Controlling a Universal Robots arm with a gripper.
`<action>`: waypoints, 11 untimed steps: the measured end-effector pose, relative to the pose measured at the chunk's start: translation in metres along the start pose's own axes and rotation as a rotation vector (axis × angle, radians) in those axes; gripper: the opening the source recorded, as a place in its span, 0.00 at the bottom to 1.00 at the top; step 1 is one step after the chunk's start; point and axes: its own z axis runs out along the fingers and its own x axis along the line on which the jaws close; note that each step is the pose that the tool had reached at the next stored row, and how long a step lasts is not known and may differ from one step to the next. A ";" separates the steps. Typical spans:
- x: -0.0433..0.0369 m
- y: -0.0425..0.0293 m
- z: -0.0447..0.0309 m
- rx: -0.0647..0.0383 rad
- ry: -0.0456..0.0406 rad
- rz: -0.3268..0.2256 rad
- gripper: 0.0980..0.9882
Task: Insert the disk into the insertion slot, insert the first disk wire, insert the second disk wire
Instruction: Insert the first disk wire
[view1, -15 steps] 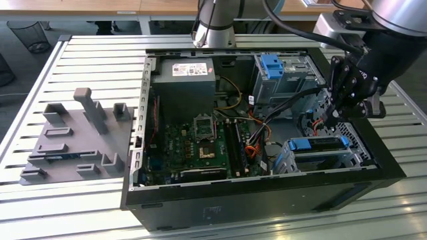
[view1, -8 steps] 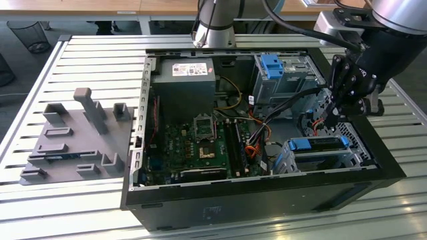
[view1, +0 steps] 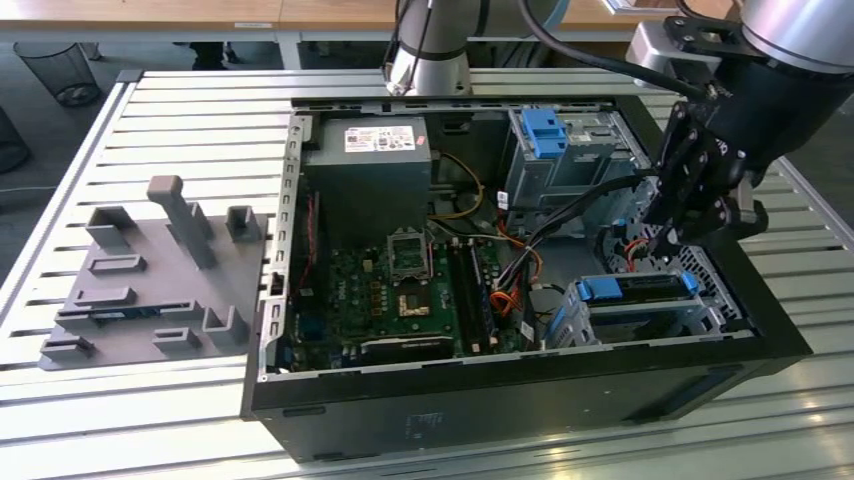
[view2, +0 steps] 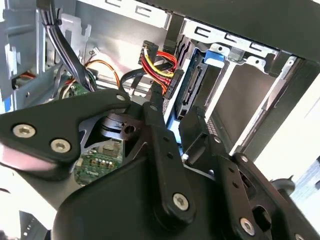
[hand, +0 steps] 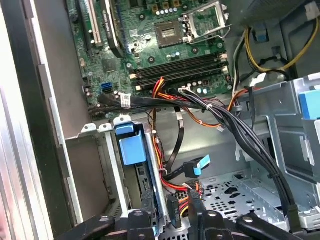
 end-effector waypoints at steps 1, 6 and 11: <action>-0.0001 -0.0002 0.0005 0.000 0.0000 0.009 0.35; -0.0015 -0.0037 0.0037 0.000 -0.0002 0.034 0.35; -0.0017 -0.0045 0.0095 0.004 -0.0008 0.035 0.35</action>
